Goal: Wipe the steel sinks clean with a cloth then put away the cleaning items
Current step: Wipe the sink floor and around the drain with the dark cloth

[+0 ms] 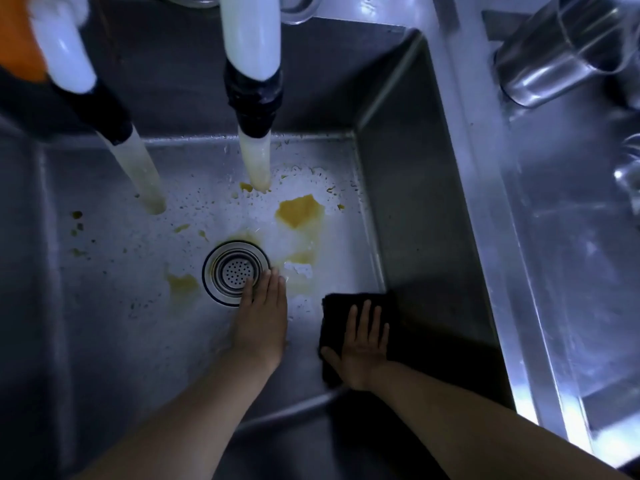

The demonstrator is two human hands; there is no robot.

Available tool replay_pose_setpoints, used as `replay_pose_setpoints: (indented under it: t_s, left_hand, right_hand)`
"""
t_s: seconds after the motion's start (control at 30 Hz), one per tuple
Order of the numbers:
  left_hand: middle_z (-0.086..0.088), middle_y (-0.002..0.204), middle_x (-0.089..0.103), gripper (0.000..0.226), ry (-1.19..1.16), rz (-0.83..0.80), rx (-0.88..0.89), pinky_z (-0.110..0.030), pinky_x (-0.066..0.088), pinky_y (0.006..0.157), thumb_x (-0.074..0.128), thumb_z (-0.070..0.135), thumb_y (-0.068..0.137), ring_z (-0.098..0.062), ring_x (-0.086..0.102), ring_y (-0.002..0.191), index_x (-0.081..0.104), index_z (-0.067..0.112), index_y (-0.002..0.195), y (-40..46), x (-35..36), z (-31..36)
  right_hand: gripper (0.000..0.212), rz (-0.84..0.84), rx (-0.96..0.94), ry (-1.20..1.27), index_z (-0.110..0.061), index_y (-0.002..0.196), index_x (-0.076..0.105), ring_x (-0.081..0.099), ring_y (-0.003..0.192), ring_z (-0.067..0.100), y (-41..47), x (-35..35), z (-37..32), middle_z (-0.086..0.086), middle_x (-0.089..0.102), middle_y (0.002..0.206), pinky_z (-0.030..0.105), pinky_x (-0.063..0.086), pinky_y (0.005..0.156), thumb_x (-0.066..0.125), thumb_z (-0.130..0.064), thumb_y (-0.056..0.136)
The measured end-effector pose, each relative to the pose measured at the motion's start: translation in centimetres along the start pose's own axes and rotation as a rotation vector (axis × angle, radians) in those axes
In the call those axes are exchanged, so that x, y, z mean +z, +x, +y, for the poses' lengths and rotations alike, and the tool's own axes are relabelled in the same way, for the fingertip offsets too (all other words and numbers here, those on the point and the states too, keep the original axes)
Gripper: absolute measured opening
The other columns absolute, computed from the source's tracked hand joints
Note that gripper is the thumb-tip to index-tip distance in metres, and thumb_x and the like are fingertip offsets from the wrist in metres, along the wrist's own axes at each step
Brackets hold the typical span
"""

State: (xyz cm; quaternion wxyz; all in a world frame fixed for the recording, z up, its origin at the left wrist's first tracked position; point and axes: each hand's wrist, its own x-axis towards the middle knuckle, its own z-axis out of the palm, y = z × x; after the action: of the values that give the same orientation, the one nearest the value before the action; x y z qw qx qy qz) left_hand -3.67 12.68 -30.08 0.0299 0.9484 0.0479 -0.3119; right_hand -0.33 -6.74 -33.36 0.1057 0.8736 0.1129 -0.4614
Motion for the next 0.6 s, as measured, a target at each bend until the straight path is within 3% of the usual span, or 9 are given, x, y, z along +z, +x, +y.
replay_pose_setpoints:
  t_s: [0.1, 0.2, 0.27, 0.43, 0.5, 0.6]
  left_hand:
    - [-0.018, 0.154, -0.021, 0.084, -0.017, 0.005, -0.004, -0.048, -0.014, 0.113, 0.040, 0.033, 0.096, -0.033, -0.018, 0.143, -0.022, -0.001, 0.142, 0.3, 0.0, 0.1]
    - [-0.016, 0.156, -0.018, 0.083, -0.074, 0.026, -0.004, -0.045, -0.016, 0.113, 0.045, 0.024, 0.094, -0.031, -0.016, 0.144, -0.017, 0.001, 0.145, 0.4, 0.3, -0.2]
    - [-0.014, 0.156, -0.017, 0.084, -0.128, 0.049, -0.003, -0.043, -0.018, 0.113, 0.048, 0.021, 0.093, -0.029, -0.015, 0.144, -0.013, 0.003, 0.147, 0.4, 0.3, -0.2]
    - [-0.014, 0.155, -0.020, 0.068, -0.131, 0.080, 0.020, -0.041, -0.022, 0.110, 0.025, 0.003, 0.091, -0.029, -0.019, 0.143, -0.016, 0.002, 0.145, 0.7, 0.1, 0.3]
    - [-0.016, 0.154, -0.021, 0.067, -0.120, 0.051, 0.021, -0.040, -0.021, 0.111, 0.024, 0.004, 0.092, -0.030, -0.020, 0.142, -0.017, 0.002, 0.145, 0.8, 0.0, 0.4]
    - [-0.018, 0.155, -0.010, 0.060, -0.131, 0.090, 0.005, -0.044, -0.006, 0.117, 0.014, 0.007, 0.090, -0.034, -0.005, 0.144, -0.004, -0.001, 0.147, 0.9, -0.7, 0.5]
  right_hand:
    - [0.090, 0.247, 0.016, 0.119, -0.015, 0.130, -0.037, -0.036, 0.133, 0.037, 2.6, -2.6, -2.0, 0.009, -0.045, 0.136, 0.048, -0.030, 0.101, 0.026, -0.066, 0.090]
    - [0.087, 0.438, -0.040, 0.083, -0.012, 0.141, -0.024, -0.023, 0.140, 0.037, 5.3, -5.8, -3.1, 0.015, -0.029, 0.150, 0.040, -0.036, 0.098, 0.027, -0.062, 0.092]
    - [0.084, 0.508, -0.091, 0.036, -0.010, 0.145, -0.017, -0.019, 0.142, 0.035, 6.8, -7.9, -3.3, 0.019, -0.019, 0.154, 0.037, -0.035, 0.099, 0.026, -0.059, 0.093]
    - [0.076, 0.654, -0.182, 0.013, -0.010, 0.149, -0.007, -0.017, 0.143, 0.031, 11.2, -13.7, -4.3, 0.018, -0.013, 0.156, 0.034, -0.029, 0.107, 0.028, -0.051, 0.096]
    - [0.074, 0.682, -0.194, 0.028, -0.009, 0.149, -0.005, -0.017, 0.143, 0.030, 12.9, -15.9, -5.1, 0.019, -0.012, 0.156, 0.034, -0.027, 0.108, 0.027, -0.048, 0.096]
    - [0.073, 0.715, -0.190, 0.048, -0.006, 0.149, -0.004, -0.017, 0.143, 0.029, 14.9, -18.5, -6.4, 0.021, -0.011, 0.156, 0.034, -0.025, 0.109, 0.025, -0.047, 0.097]
